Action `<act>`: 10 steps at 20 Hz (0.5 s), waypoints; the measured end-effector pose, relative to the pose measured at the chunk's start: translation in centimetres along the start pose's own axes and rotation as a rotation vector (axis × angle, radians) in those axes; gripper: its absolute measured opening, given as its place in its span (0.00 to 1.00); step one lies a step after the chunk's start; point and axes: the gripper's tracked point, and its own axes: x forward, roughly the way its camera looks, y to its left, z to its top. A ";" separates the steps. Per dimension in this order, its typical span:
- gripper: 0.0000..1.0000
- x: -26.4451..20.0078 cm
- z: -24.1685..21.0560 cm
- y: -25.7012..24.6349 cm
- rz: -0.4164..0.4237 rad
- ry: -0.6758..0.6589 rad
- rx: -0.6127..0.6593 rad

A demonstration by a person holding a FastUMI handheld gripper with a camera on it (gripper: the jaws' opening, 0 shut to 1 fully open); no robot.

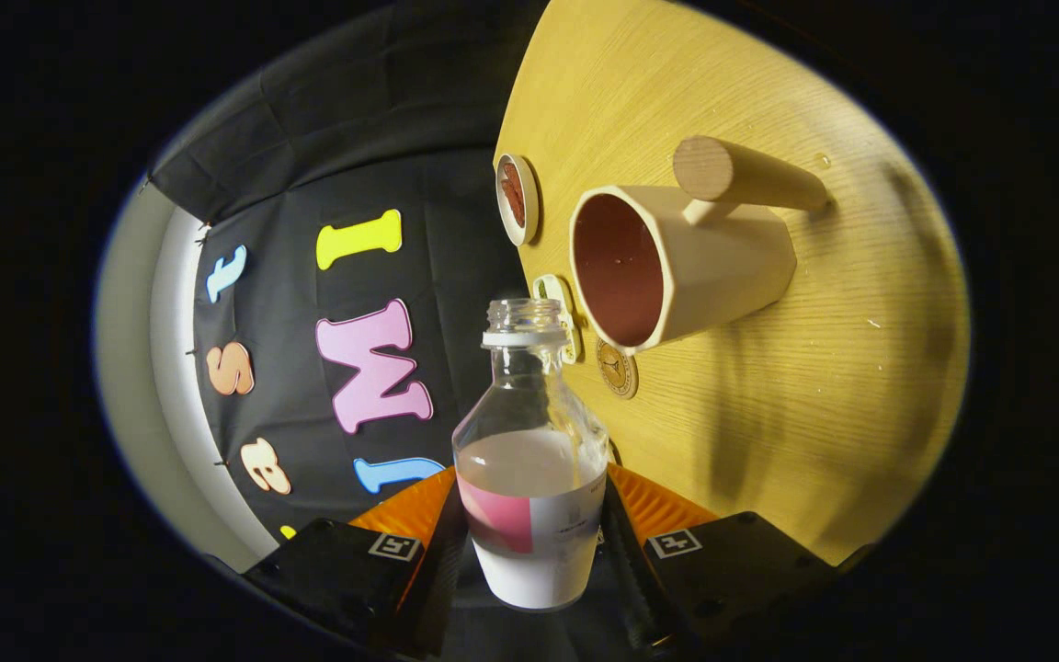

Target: Take the bottle from table, then pour the juice into the cup, finally place the bottle on the coaster

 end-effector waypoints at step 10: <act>0.74 0.3 0.7 0.6 0.003 -0.011 0.070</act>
